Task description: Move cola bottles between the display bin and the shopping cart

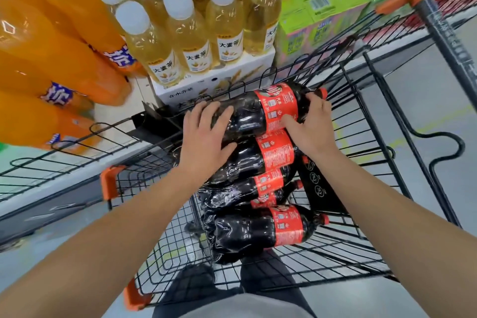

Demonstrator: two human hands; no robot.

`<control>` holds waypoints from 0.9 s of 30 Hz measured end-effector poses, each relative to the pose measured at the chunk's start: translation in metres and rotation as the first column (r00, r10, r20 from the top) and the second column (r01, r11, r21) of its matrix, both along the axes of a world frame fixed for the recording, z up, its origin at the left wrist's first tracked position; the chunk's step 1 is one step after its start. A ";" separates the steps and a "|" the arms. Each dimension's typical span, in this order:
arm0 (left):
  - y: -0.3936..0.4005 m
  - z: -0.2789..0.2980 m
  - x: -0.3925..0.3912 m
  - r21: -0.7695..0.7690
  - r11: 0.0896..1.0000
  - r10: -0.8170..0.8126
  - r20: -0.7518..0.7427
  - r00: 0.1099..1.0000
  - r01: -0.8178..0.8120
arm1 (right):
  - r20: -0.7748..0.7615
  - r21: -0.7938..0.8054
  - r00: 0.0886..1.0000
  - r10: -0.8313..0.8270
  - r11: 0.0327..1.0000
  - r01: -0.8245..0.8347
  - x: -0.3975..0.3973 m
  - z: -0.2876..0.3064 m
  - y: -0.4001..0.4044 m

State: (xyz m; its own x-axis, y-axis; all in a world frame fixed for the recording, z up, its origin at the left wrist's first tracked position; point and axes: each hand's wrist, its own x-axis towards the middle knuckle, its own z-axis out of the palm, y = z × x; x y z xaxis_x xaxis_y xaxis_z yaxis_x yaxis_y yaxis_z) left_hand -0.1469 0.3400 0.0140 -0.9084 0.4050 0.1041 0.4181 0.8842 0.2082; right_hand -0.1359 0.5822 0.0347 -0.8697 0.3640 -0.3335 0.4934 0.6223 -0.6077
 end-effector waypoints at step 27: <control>0.007 0.015 -0.012 0.351 0.758 0.372 0.462 0.806 -0.550 | 0.205 -0.443 0.721 -0.662 0.594 0.671 -0.060 -0.028 -0.022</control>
